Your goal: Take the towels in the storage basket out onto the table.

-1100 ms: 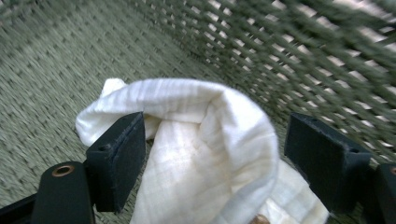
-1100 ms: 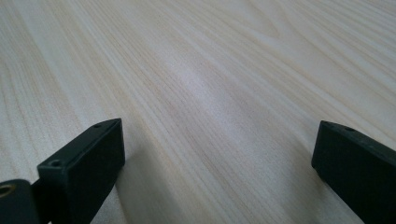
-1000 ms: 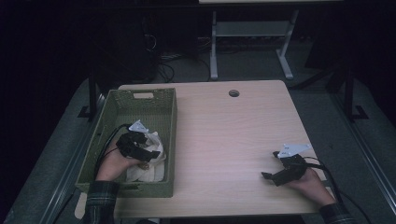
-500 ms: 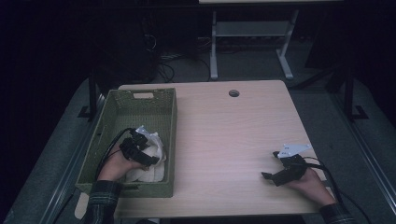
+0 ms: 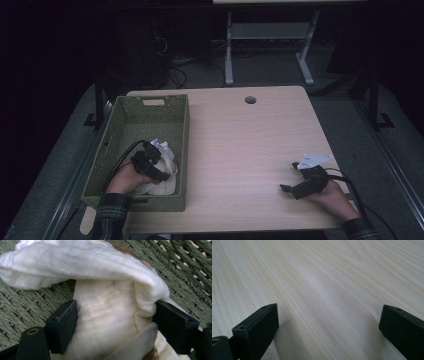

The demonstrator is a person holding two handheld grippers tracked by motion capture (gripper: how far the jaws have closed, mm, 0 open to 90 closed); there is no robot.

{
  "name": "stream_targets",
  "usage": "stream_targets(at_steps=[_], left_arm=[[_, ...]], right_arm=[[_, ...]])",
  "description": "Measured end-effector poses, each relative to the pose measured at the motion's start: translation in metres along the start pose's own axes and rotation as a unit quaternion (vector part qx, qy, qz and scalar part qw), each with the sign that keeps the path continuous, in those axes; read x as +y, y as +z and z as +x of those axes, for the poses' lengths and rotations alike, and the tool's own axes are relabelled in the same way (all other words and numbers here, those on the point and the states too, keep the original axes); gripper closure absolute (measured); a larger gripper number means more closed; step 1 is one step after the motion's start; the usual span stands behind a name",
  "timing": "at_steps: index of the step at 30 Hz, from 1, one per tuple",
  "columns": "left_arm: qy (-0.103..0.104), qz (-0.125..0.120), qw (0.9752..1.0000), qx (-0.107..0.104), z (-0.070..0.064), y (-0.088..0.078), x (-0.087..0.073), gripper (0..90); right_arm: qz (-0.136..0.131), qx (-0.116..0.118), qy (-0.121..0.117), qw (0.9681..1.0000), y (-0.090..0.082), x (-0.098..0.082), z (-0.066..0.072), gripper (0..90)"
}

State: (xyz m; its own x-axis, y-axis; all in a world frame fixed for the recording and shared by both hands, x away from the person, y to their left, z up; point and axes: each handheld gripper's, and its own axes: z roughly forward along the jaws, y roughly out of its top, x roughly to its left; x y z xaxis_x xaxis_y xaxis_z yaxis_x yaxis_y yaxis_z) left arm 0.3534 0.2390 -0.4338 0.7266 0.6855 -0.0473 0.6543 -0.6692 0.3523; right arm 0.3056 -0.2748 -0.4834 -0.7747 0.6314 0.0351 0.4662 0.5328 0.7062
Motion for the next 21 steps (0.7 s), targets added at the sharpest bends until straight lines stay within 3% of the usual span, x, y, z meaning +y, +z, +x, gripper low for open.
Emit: stream_targets(at_steps=[3, 6, 9, 12, 13, 15, 16, 17, 21], left_arm=[[0.003, 0.003, 1.0000, 0.006, -0.001, -0.001, 0.000, 25.8], [0.001, 0.006, 0.9999, 0.009, -0.001, -0.004, 0.000, 36.3], [-0.014, 0.003, 0.9998, -0.011, 0.000, -0.008, 0.000, 57.2], [-0.015, -0.012, 0.9997, -0.017, 0.001, -0.015, -0.001, 69.2], [-0.015, -0.012, 0.9997, -0.017, 0.001, -0.015, -0.001, 71.3], [-0.030, -0.046, 0.9984, -0.017, 0.002, -0.023, -0.002, 73.5], [-0.030, -0.046, 0.9984, -0.017, 0.002, -0.023, -0.002, 74.0], [-0.033, -0.061, 0.9974, -0.020, 0.003, -0.027, -0.003, 74.2], [-0.024, -0.086, 0.9957, -0.024, 0.002, -0.032, -0.004, 74.3]], right_arm=[[0.000, 0.000, 0.000, 1.0000, 0.000, 0.000, 0.000, 2.4], [0.000, 0.000, 0.000, 1.0000, 0.000, 0.000, 0.000, 2.4], [0.000, 0.000, 0.000, 1.0000, 0.000, 0.000, 0.000, 2.4], [0.000, 0.000, 0.000, 1.0000, 0.000, 0.000, 0.000, 2.4], [0.000, 0.000, 0.000, 1.0000, 0.000, 0.000, 0.000, 2.4], [0.000, 0.000, 0.000, 1.0000, 0.000, 0.000, 0.000, 2.4], [0.000, 0.000, 0.000, 1.0000, 0.000, 0.000, 0.000, 2.4], [0.000, 0.000, 0.000, 1.0000, 0.000, 0.000, 0.000, 2.4], [0.001, 0.000, 0.001, 1.0000, 0.000, 0.000, 0.000, 2.4]])
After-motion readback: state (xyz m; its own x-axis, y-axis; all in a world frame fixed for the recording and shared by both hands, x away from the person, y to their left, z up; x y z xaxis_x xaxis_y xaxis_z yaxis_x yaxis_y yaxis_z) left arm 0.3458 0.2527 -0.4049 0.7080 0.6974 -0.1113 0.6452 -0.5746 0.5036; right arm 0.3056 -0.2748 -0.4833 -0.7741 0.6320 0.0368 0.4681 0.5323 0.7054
